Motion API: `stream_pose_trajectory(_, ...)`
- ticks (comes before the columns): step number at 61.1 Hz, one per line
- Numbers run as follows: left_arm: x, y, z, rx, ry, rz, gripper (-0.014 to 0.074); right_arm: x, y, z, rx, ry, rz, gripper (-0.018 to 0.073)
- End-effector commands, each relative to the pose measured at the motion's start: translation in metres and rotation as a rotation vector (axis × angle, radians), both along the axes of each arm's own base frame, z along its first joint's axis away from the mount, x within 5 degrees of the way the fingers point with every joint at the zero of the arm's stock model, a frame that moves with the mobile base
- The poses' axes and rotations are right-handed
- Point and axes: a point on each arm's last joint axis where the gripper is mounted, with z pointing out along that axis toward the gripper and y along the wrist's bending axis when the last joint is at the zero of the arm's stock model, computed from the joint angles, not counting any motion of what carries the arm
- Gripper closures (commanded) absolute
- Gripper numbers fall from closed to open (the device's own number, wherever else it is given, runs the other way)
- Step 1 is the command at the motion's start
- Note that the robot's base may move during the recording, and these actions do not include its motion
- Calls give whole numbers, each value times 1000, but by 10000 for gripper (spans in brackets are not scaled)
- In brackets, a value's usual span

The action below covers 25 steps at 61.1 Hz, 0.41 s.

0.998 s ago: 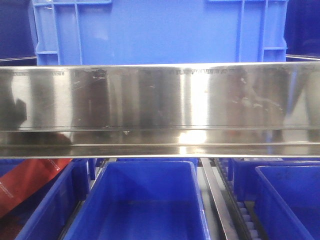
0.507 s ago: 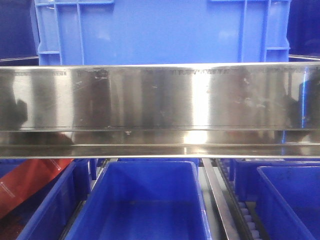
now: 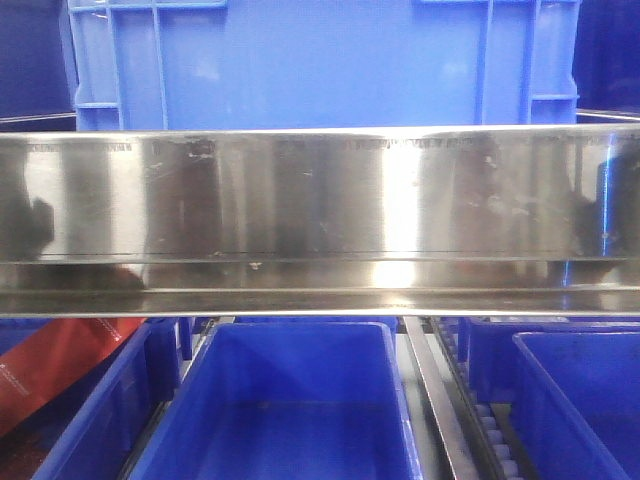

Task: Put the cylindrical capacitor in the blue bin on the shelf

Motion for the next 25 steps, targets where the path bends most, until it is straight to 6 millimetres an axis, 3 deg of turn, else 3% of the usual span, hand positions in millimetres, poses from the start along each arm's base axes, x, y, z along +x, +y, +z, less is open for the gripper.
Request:
stream_pose_trajectory(1,-1,0,2,-15,-21,2,708,0,-1,1,-10,-23,-10,721)
stream_pose_trajectory(25,-1,0,2,-15,-21,2,708,0,-1,1,-10,-23,-10,721)
